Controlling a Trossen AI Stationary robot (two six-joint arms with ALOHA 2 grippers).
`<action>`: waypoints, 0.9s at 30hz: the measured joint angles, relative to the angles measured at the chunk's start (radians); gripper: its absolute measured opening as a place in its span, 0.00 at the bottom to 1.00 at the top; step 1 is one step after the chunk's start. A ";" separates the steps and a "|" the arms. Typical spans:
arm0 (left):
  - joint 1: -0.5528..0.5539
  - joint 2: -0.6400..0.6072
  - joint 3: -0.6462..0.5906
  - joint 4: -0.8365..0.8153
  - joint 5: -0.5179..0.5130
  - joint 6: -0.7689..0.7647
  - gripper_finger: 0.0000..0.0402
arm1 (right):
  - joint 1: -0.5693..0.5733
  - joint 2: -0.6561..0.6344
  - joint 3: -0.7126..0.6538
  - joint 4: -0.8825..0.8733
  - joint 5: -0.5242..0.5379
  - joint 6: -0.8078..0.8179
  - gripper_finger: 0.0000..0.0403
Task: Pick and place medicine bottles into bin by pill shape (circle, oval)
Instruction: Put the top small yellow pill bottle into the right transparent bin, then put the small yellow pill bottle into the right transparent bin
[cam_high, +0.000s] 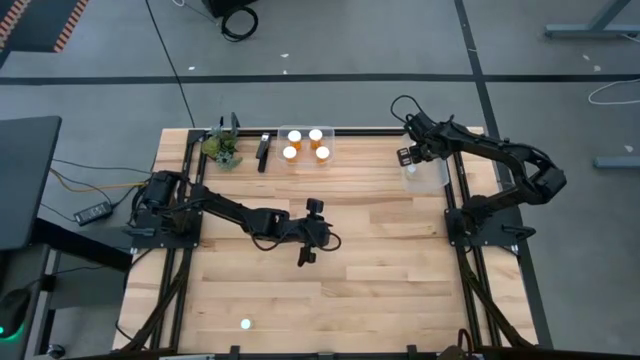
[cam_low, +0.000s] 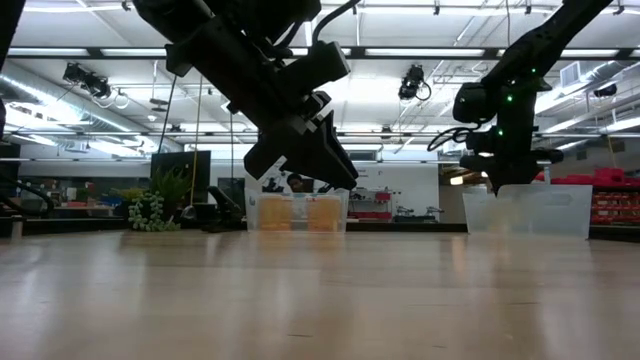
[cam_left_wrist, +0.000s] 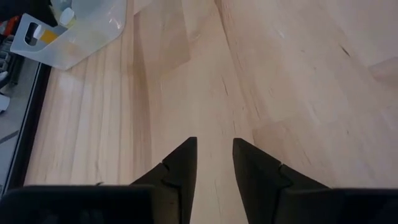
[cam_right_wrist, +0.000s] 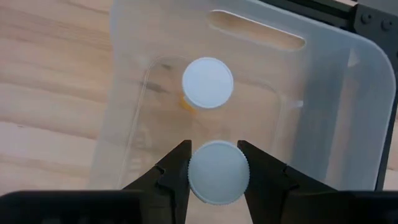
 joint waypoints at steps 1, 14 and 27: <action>0.000 0.000 0.000 0.000 0.000 0.000 0.28 | 0.000 0.000 0.000 0.000 -0.002 0.004 0.33; 0.000 0.000 0.000 0.000 0.000 0.000 0.28 | 0.004 0.000 -0.048 0.033 -0.020 0.044 0.33; 0.000 0.000 0.000 -0.002 0.000 0.006 0.26 | 0.004 0.000 -0.048 0.032 -0.019 0.030 0.49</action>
